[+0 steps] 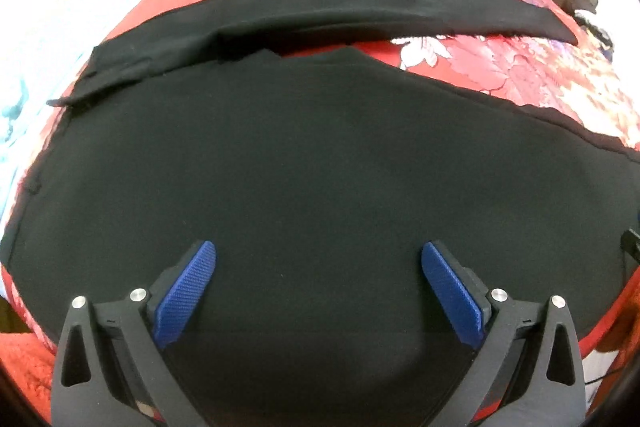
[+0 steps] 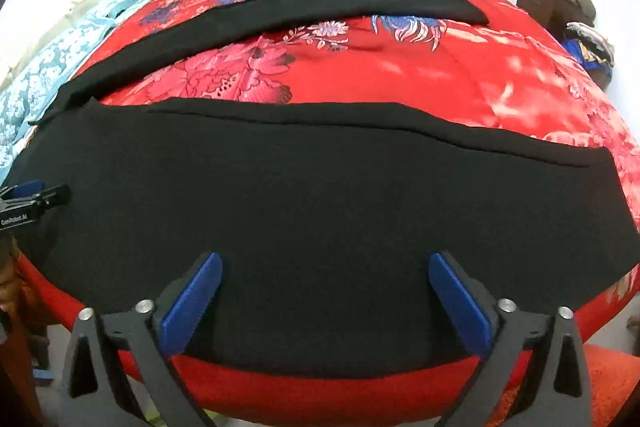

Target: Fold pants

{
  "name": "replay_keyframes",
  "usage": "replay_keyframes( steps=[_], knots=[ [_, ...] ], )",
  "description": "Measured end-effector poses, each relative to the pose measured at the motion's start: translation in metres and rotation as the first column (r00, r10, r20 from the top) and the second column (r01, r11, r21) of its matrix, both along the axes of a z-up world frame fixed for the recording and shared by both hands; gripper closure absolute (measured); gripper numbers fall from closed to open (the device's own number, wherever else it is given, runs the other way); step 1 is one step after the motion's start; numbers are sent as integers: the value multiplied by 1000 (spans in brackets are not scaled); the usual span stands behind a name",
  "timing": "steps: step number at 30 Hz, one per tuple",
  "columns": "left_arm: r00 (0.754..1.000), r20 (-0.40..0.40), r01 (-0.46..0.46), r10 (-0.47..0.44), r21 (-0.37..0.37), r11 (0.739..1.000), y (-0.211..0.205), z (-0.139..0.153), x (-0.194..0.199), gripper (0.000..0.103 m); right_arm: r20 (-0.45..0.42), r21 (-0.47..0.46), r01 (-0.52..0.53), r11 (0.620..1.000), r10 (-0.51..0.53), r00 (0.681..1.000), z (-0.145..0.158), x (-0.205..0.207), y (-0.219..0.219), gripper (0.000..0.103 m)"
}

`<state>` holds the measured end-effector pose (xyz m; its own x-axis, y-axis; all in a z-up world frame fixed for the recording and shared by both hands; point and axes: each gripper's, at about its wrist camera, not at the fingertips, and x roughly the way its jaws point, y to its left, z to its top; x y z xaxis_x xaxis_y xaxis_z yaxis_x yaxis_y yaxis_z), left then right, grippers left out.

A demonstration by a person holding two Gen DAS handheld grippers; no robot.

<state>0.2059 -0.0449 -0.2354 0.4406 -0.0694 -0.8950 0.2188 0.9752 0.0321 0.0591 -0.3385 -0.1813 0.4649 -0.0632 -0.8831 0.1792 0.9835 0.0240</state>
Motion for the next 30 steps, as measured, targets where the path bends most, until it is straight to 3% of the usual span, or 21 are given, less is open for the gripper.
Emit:
replay_keyframes(
  steps=[9,12,14,19,24,27,30],
  knots=[
    [1000,-10,-4,4,-5,1000,5,2,-6,0,43,23,19,1000,-20,999,-5,-7,-4,0],
    [999,-39,-16,15,-17,1000,12,13,-7,1,29,22,3,1000,-4,1000,1,-5,-4,0],
    [999,-7,-39,39,-33,999,21,24,-10,1,39,22,9,1000,-10,999,7,-7,-7,0],
    [992,8,-128,128,-39,991,52,32,-5,1,100,8,142,990,-142,985,23,-23,-37,0],
    [972,-50,-231,231,5,973,83,4,3,1,-29,93,307,947,-305,952,-3,-34,-79,0],
    [976,-33,-216,216,14,976,79,8,2,1,23,83,314,946,-317,948,9,-38,-81,0],
    [981,-7,-193,193,-60,979,74,20,-5,1,103,72,326,943,-332,938,26,-44,-89,0]
  ],
)
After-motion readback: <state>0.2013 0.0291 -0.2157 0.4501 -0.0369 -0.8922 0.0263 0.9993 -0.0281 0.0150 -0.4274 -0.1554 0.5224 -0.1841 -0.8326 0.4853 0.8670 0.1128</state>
